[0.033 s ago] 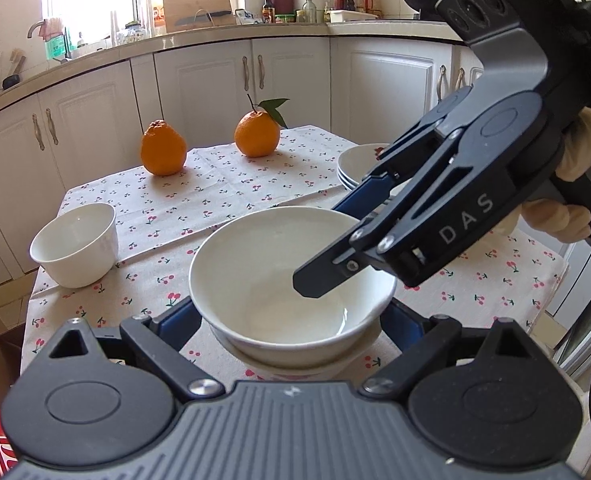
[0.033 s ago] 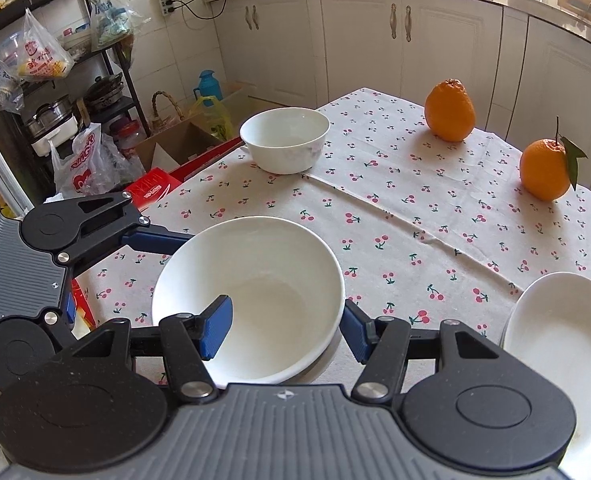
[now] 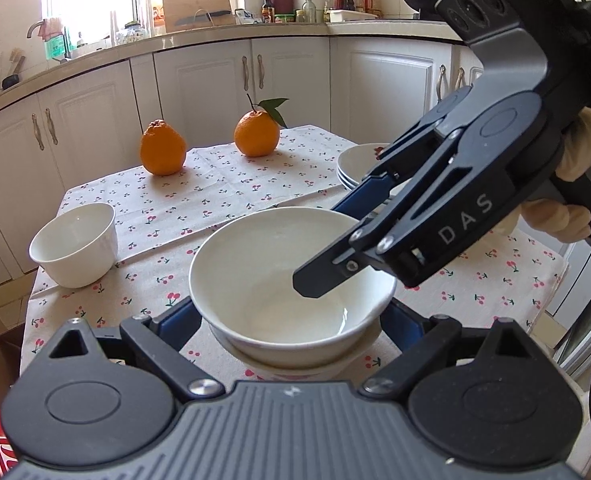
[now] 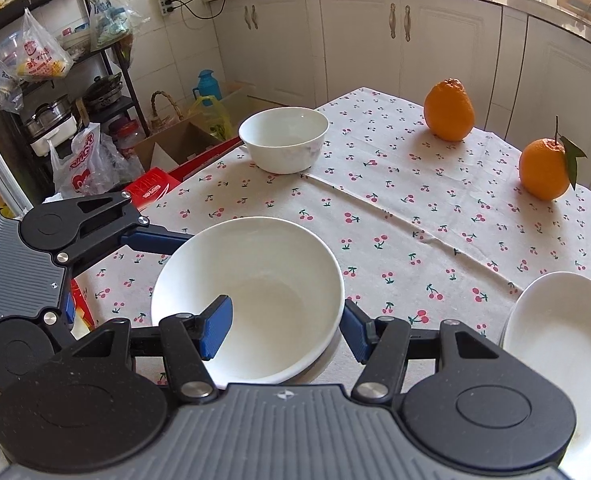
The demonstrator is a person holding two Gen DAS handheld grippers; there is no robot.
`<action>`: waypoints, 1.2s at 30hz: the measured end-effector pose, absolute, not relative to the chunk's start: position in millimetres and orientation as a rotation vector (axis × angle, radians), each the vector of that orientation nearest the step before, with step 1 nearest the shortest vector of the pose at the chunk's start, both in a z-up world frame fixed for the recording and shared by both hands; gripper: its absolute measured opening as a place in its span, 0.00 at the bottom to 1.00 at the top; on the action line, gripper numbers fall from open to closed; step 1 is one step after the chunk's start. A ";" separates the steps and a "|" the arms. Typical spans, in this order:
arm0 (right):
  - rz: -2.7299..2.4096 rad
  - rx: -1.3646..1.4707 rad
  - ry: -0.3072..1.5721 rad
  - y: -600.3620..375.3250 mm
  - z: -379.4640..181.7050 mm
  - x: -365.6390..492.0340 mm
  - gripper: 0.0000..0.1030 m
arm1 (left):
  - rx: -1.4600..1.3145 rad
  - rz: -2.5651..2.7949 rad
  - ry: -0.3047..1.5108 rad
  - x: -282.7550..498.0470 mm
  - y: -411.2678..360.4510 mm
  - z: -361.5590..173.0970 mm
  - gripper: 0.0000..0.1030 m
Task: Organize plates and bowls
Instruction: 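Lower the white bowl into the pink-decal bowl and open the right tool, then move the right tool to the last white bowl and grasp its rim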
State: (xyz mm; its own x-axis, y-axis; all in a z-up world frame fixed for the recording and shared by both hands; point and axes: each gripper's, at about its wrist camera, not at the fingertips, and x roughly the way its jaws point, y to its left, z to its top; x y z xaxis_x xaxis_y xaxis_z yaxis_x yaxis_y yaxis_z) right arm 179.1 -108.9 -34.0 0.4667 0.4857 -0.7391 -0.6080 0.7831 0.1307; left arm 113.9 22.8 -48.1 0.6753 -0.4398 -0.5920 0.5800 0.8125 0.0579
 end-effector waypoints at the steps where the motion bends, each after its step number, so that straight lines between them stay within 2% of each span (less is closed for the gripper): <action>1: 0.673 -0.159 0.853 -109.0 -34.4 179.3 0.63 | 0.251 -0.581 0.597 113.7 22.4 -48.7 0.92; 6: 0.665 -0.161 0.859 -109.8 -36.2 179.2 0.64 | 0.234 -0.596 0.613 116.2 24.4 -51.0 0.94; 12: 0.669 -0.174 0.827 -107.3 -30.2 174.7 0.87 | 0.261 -0.599 0.596 109.0 28.5 -48.2 0.95; 14: 0.665 -0.183 0.816 -105.6 -27.7 173.4 0.98 | 0.265 -0.598 0.593 104.7 32.7 -46.4 0.95; 15: 0.663 -0.184 0.806 -105.2 -26.0 173.2 1.00 | 0.266 -0.598 0.591 102.5 35.3 -45.3 0.95; 23: 0.670 -0.205 0.784 -93.9 -14.2 181.4 1.00 | 0.252 -0.524 0.565 96.7 70.4 -39.4 0.95; 36: 0.690 -0.259 0.783 -57.2 -1.2 222.8 1.00 | 0.219 -0.356 0.519 143.0 121.5 -43.8 0.97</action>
